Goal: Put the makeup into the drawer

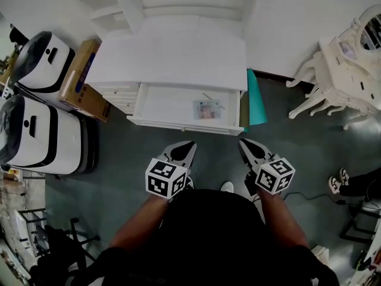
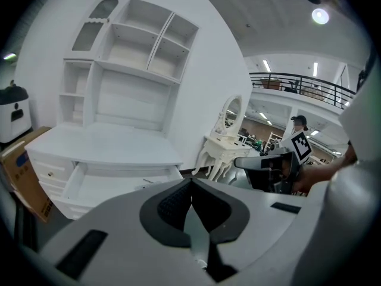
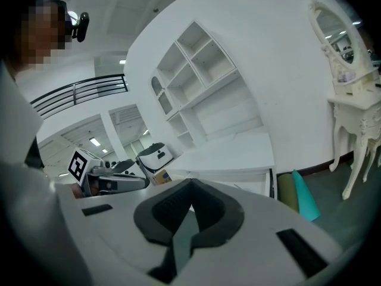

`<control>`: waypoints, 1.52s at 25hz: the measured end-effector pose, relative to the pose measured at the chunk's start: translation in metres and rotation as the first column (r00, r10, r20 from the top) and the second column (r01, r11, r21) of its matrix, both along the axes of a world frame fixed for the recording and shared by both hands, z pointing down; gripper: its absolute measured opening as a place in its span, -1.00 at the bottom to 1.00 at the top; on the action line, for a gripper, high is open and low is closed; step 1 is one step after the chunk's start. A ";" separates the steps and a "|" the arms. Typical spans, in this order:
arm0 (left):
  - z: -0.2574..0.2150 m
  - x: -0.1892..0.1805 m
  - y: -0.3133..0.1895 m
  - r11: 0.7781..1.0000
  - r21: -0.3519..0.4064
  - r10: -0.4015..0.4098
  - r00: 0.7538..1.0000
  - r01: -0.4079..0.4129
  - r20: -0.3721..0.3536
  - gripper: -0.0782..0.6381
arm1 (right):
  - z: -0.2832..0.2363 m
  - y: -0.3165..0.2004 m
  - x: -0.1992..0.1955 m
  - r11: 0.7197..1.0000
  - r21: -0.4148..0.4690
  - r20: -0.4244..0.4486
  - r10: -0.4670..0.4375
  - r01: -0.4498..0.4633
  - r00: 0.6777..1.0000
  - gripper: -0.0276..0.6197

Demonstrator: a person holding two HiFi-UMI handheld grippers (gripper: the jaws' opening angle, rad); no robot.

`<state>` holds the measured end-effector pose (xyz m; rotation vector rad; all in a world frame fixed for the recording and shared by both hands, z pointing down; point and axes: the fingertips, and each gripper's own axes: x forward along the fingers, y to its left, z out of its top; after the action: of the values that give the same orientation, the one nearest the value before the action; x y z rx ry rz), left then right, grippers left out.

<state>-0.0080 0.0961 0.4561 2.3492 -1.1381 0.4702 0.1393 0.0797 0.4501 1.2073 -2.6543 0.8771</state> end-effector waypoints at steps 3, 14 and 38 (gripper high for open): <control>0.002 0.008 0.009 1.000 -0.007 0.008 1.000 -0.008 0.012 -0.75 | 0.003 0.007 0.002 1.000 -0.006 -0.003 -0.018 0.018 1.000 -0.83; 0.008 0.017 0.026 0.999 -0.031 0.028 0.999 -0.026 0.042 -0.75 | 0.009 0.026 0.005 1.000 -0.014 0.004 -0.026 0.026 1.000 -0.83; 0.004 0.016 0.025 1.000 -0.011 0.021 0.999 -0.020 0.035 -0.75 | 0.009 0.033 -0.002 0.998 -0.002 -0.017 -0.062 0.062 0.998 -0.83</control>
<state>0.0085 0.1215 0.4597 2.3537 -1.1253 0.5251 0.1374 0.1123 0.4594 1.1198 -2.6618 0.8554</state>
